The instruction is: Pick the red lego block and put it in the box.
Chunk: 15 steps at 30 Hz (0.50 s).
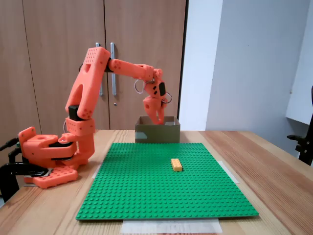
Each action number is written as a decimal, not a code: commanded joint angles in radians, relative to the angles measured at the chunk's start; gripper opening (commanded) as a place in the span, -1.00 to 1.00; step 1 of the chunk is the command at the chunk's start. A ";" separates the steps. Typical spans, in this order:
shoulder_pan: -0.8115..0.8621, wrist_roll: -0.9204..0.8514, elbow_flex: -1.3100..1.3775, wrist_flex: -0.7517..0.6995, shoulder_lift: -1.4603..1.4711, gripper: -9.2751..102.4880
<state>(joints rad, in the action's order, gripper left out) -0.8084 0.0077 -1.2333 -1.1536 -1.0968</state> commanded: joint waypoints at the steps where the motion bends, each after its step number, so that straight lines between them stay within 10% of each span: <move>1: 0.005 -0.011 0.032 0.003 0.002 -0.85; 15: 0.015 -0.060 0.031 0.017 0.057 -0.84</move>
<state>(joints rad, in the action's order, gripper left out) -0.7946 -0.0460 -1.2303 -1.1490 -1.0370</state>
